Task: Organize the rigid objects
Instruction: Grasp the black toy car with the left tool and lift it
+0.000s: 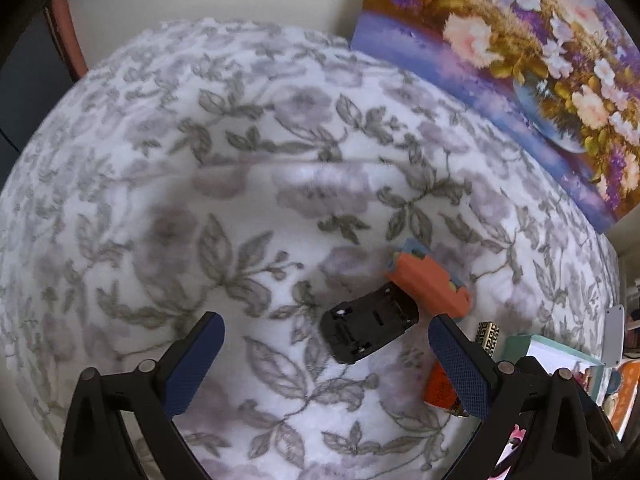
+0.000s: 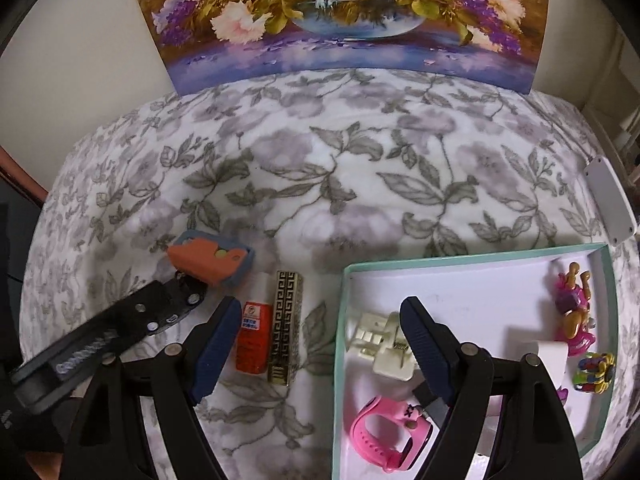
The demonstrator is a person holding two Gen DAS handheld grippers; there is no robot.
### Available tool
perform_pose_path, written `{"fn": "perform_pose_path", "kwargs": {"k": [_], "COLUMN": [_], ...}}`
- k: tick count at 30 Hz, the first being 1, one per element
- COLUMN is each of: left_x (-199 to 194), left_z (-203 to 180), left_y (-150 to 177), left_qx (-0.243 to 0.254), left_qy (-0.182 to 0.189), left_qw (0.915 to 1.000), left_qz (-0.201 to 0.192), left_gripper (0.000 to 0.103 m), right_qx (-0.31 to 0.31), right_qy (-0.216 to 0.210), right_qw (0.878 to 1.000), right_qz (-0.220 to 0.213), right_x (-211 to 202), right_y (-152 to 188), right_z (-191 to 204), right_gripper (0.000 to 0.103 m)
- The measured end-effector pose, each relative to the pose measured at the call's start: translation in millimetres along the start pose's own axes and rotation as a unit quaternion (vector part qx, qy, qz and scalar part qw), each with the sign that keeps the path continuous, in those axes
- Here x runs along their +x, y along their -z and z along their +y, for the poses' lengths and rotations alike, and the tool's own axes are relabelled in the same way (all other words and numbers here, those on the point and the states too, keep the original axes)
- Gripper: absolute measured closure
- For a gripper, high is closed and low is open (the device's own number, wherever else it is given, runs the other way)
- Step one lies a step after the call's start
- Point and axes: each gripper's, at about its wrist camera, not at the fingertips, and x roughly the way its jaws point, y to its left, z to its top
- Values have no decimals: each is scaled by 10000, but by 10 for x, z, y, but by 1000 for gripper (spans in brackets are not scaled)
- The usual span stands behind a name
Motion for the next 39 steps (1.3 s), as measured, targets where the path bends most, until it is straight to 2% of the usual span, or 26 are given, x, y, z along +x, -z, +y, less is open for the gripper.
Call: {"fn": "perform_pose_path", "kwargs": {"k": [13, 18, 22, 29, 35, 39], "left_x": [371, 400, 474, 484, 374, 346], "left_z": [-266, -315, -302, -170, -93, 2], "left_y": [-1, -13, -57, -71, -97, -46], "left_qx": [404, 585, 707, 573, 543, 452], "left_qy": [-274, -357, -475, -358, -320, -219], "left_qw": [9988, 9976, 9963, 9970, 9972, 9973], "left_qz": [69, -57, 78, 368, 411, 535], "left_gripper": [0, 0, 0, 0, 2, 11], "right_qx": [130, 122, 133, 139, 82, 53], "right_qy": [95, 80, 85, 102, 91, 115], "right_qw": [9999, 9999, 9999, 9999, 9999, 9999], "right_qz": [-28, -10, -26, 9, -17, -23], "right_x": [48, 48, 31, 45, 18, 7], "right_y": [-49, -45, -50, -51, -48, -51], "right_z": [-88, -97, -110, -113, -80, -62], "right_gripper": [21, 21, 21, 21, 21, 21]}}
